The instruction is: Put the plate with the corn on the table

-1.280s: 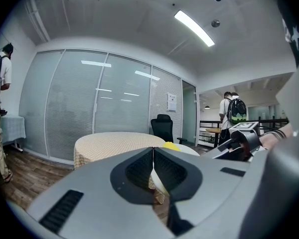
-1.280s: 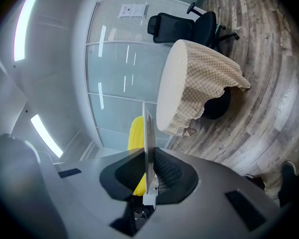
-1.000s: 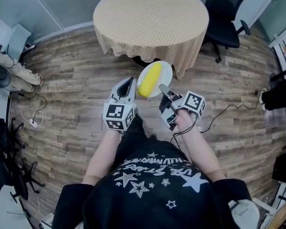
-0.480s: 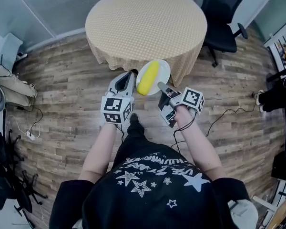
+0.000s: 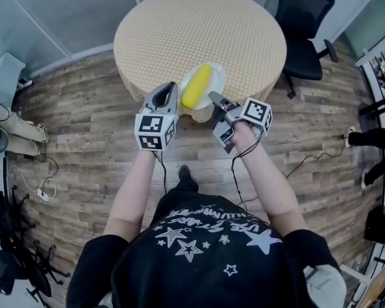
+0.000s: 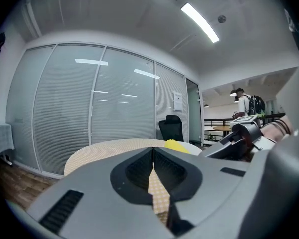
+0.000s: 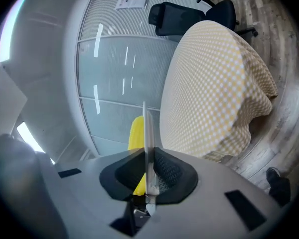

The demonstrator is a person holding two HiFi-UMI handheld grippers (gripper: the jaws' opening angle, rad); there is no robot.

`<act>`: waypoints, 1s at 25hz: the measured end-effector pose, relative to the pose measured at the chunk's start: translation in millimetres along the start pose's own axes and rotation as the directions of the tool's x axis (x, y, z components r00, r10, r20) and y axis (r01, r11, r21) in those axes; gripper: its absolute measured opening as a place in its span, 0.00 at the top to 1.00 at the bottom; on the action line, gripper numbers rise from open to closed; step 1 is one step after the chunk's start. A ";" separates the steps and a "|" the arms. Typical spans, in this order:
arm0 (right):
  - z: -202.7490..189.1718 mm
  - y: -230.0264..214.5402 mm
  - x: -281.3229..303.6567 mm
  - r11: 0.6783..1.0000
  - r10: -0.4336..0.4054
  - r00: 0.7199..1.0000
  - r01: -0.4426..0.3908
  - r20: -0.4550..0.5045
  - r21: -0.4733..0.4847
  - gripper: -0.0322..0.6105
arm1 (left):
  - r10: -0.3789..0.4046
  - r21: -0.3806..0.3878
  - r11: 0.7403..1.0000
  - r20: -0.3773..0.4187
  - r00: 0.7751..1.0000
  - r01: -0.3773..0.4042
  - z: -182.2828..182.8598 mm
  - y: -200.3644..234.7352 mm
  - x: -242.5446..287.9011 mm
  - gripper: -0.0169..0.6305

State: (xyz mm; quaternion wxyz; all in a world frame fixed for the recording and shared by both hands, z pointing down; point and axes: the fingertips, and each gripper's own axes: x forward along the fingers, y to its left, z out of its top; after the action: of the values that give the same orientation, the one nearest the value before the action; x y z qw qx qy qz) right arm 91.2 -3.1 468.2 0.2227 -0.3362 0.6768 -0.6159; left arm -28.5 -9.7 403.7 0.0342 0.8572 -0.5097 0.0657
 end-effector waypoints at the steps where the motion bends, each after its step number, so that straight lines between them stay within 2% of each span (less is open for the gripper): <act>1: 3.7 0.1 10.7 1.000 0.001 1.000 -0.001 0.004 0.009 0.87 | 0.002 0.000 1.000 -0.006 1.000 -0.002 -1.3 8.7 5.3 0.96; 6: 13.7 -4.8 53.2 1.000 -0.018 1.000 0.018 0.008 0.014 0.87 | 0.010 -0.025 1.000 -0.036 0.999 -0.011 -14.3 49.1 23.5 0.96; 15: 20.5 -12.6 104.4 0.999 -0.045 0.999 0.045 0.019 0.022 0.87 | -0.004 -0.068 0.998 -0.055 0.999 0.001 -33.6 96.4 47.8 0.96; 20: 31.1 -9.7 121.5 0.999 -0.046 0.998 0.045 0.046 0.027 0.87 | -0.028 -0.069 0.997 -0.059 0.998 0.024 -32.2 113.3 67.1 0.96; 25: 42.7 -11.0 128.1 0.998 -0.054 0.998 0.054 0.033 0.011 0.87 | -0.014 -0.081 0.997 -0.047 0.999 0.010 -25.4 123.3 80.9 0.96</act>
State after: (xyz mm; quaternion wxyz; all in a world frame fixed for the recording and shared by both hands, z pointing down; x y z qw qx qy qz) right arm 37.3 -125.9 487.4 0.2189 -0.3636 0.6605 -0.6194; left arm -100.6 -135.7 439.7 0.0813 0.8563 -0.5059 0.0653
